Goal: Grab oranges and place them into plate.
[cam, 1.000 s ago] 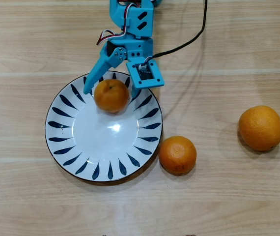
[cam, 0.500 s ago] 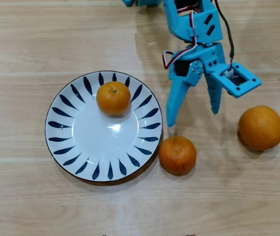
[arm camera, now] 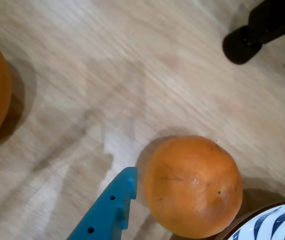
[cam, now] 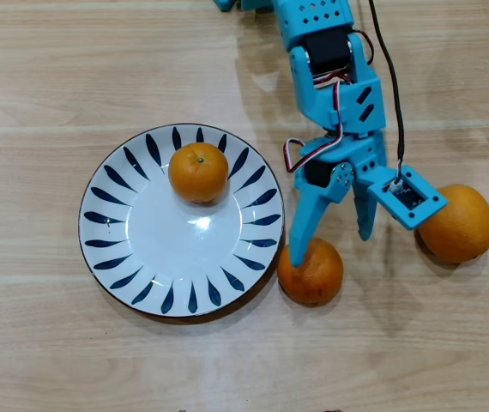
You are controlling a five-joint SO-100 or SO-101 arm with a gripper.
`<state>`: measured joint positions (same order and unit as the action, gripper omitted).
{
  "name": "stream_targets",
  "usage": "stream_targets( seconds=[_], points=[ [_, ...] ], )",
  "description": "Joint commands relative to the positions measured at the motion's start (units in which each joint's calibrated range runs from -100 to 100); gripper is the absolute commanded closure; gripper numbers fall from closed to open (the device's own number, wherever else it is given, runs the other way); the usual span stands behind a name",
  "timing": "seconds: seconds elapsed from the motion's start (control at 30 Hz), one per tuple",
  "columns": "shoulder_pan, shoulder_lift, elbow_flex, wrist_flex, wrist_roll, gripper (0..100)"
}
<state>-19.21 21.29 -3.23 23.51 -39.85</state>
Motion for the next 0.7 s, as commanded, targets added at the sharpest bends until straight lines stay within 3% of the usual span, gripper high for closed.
stream_targets(
  seconds=[0.0,0.67],
  points=[
    [1.30,0.86,-3.97,-1.73,0.39,57],
    [3.72,13.79,-14.29,-1.30,-0.61,57]
  ],
)
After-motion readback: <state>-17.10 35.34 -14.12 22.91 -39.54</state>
